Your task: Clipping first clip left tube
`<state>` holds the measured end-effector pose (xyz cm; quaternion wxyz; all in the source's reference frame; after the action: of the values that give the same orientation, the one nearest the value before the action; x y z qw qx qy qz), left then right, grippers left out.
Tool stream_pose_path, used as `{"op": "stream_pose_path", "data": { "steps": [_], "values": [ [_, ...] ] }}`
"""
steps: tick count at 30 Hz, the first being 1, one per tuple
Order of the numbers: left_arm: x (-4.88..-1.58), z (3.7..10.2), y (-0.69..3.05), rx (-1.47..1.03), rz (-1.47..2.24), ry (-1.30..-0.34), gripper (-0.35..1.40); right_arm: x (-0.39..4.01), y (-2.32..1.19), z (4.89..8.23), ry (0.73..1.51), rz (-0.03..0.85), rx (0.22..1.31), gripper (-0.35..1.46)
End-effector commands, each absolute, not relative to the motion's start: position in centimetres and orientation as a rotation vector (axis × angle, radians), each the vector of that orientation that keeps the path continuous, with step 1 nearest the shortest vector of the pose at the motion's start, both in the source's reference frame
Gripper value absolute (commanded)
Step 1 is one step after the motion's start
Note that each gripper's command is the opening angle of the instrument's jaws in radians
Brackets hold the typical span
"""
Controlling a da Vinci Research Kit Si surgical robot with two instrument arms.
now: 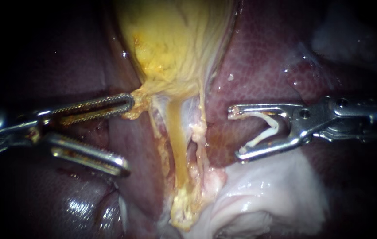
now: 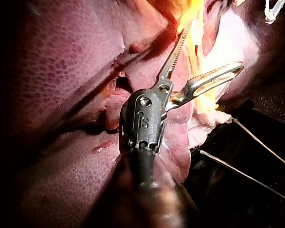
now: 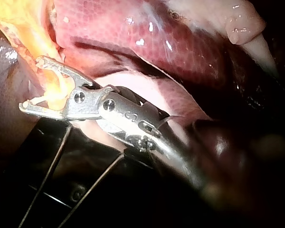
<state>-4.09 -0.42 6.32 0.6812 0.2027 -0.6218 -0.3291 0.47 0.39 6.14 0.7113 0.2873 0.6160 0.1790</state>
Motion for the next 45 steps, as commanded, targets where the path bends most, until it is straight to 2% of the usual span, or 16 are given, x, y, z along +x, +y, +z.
{"op": "stream_pose_path", "data": {
  "steps": [1, 4, 9, 22, 38, 45],
  "values": [
    [-4.08, 6.31, -0.41, 0.458, -0.737, -1.396, 0.84, 0.46, 0.4, 6.14, 1.366, 0.396, 0.637, 0.6],
    [-4.06, 6.3, -0.4, 0.448, -0.746, -1.392, 0.84, 0.46, 0.4, 6.14, 1.366, 0.396, 0.637, 0.6],
    [-4.02, 6.33, -0.33, 0.408, -0.784, -1.375, 0.74, 0.46, 0.39, 6.14, 1.366, 0.396, 0.637, 0.6],
    [-4.1, 6.75, -0.14, 0.367, -0.847, -1.338, 0.64, 0.46, 0.38, 6.17, 1.365, 0.396, 0.635, 0.6],
    [-3.94, 6.73, -0.05, 0.329, -0.898, -1.309, 0.69, 0.47, 0.37, 6.21, 1.366, 0.392, 0.636, 0.6],
    [-4.03, 6.8, -0.14, 0.336, -0.916, -1.289, 0.47, 0.49, 0.36, 6.22, 1.367, 0.392, 0.634, 0.6]
  ]
}}
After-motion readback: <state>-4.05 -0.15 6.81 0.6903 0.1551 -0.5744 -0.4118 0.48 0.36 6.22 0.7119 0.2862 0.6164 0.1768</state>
